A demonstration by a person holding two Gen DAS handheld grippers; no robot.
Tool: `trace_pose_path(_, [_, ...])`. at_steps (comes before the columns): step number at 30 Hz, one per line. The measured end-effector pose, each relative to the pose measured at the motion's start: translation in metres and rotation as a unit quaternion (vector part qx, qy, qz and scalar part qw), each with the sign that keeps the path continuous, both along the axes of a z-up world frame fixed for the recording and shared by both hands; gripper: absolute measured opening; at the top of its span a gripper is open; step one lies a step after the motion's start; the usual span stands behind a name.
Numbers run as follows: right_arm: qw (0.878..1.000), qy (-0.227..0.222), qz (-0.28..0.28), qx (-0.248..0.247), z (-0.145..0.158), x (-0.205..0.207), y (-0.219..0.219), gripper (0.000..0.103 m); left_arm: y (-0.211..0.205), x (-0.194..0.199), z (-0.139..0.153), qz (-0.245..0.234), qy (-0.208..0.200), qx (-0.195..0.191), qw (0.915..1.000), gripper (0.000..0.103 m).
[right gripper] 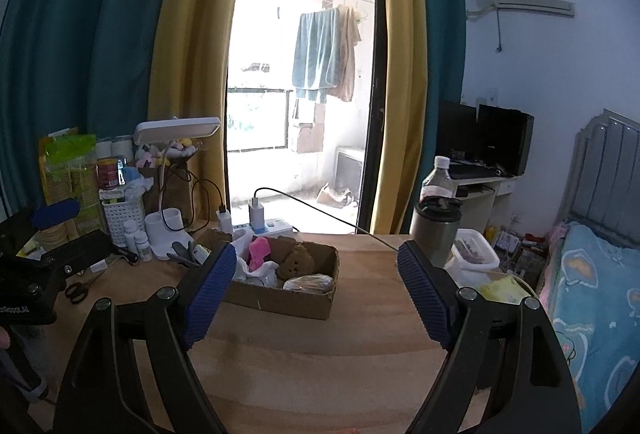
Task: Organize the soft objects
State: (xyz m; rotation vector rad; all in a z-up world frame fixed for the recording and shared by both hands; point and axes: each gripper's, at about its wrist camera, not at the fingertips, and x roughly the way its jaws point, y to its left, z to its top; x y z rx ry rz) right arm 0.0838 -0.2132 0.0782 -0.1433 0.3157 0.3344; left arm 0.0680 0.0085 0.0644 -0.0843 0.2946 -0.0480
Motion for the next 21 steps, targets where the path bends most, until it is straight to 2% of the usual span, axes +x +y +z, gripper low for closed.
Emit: trace_pose_path(21, [1.000,-0.003,0.000,0.006,0.0038,-0.0076,-0.0069,0.085,-0.0039,-0.0109,0.0076,-0.004,-0.007,0.005,1.0000,0.102])
